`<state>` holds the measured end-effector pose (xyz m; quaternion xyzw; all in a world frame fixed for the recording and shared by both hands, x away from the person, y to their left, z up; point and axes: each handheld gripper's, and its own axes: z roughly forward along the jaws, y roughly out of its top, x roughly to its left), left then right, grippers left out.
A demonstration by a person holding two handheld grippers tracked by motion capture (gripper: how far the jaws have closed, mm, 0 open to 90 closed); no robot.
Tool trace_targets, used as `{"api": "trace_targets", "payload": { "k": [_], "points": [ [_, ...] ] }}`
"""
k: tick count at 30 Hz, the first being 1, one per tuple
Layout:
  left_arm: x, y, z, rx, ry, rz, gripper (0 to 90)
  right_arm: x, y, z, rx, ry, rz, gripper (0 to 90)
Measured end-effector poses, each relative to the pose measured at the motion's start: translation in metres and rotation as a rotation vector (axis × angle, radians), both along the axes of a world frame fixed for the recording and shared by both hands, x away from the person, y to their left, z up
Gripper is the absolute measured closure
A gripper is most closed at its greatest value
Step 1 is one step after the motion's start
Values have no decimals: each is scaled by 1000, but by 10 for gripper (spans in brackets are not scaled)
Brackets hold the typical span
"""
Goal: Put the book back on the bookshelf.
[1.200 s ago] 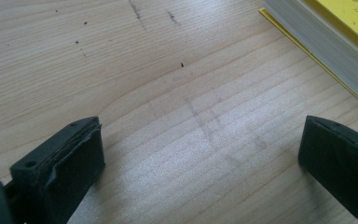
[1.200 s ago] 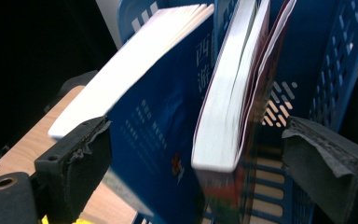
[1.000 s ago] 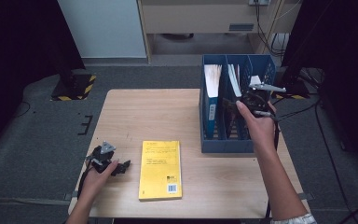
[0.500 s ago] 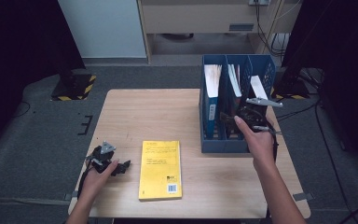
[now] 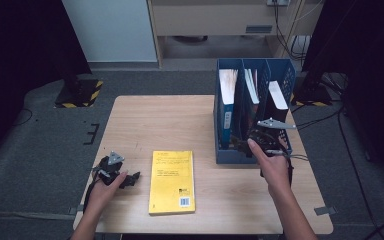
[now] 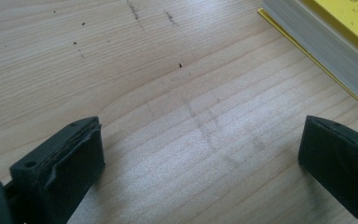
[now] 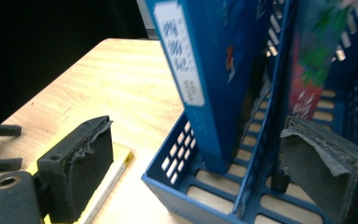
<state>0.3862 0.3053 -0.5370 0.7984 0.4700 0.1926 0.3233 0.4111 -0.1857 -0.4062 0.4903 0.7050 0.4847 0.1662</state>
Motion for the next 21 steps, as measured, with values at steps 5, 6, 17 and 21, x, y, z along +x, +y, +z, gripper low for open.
{"api": "trace_targets", "payload": {
  "k": [5,6,17,21],
  "points": [
    [0,0,0,0,0,-1,0,-8,9,-9,-6,-9,26,102],
    [0,0,0,0,0,-1,0,-9,11,-11,-7,-5,33,102],
    [0,0,0,0,0,-3,0,-20,30,-31,-42,17,88,112],
    [0,-1,0,0,1,-3,0,-22,36,-37,-50,28,102,114]
  ]
}}
